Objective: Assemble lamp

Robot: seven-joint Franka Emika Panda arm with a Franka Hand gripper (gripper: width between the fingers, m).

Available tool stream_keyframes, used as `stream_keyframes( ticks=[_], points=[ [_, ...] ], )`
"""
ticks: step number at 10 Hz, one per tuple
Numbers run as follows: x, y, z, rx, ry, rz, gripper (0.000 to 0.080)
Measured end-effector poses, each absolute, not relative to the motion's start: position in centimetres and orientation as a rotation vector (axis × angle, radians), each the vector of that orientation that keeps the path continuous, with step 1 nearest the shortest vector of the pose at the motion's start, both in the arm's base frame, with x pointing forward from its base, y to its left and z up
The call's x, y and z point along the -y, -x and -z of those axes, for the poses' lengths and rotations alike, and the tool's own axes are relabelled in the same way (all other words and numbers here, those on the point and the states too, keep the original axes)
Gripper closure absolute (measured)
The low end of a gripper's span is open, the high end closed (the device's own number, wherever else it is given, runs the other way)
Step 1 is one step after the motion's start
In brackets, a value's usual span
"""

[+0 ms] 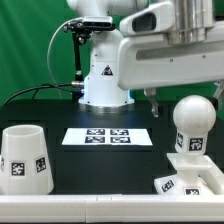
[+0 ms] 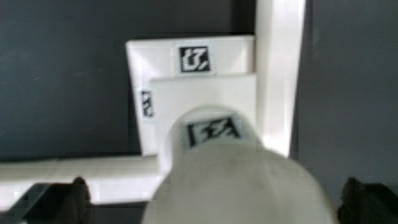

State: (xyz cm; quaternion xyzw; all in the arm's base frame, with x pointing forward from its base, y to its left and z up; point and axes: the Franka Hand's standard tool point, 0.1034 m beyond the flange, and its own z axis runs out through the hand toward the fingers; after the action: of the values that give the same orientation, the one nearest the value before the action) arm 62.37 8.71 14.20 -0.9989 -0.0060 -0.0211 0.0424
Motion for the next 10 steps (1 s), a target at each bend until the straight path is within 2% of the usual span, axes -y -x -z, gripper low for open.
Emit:
stream_keyframes(
  ticks=[4,8,9,10],
  points=[
    [-8.5,-62.1,-13.0,-0.007,3.061,0.102,0.0101],
    [-8.3,-62.2,-12.8,-0.01,3.062,0.105,0.0101],
    [-8.3,-62.2,-12.9,-0.01,3.062,0.105,0.0226],
    [-8.3,-62.2,-12.9,-0.012,3.062,0.105,0.0229]
  ],
)
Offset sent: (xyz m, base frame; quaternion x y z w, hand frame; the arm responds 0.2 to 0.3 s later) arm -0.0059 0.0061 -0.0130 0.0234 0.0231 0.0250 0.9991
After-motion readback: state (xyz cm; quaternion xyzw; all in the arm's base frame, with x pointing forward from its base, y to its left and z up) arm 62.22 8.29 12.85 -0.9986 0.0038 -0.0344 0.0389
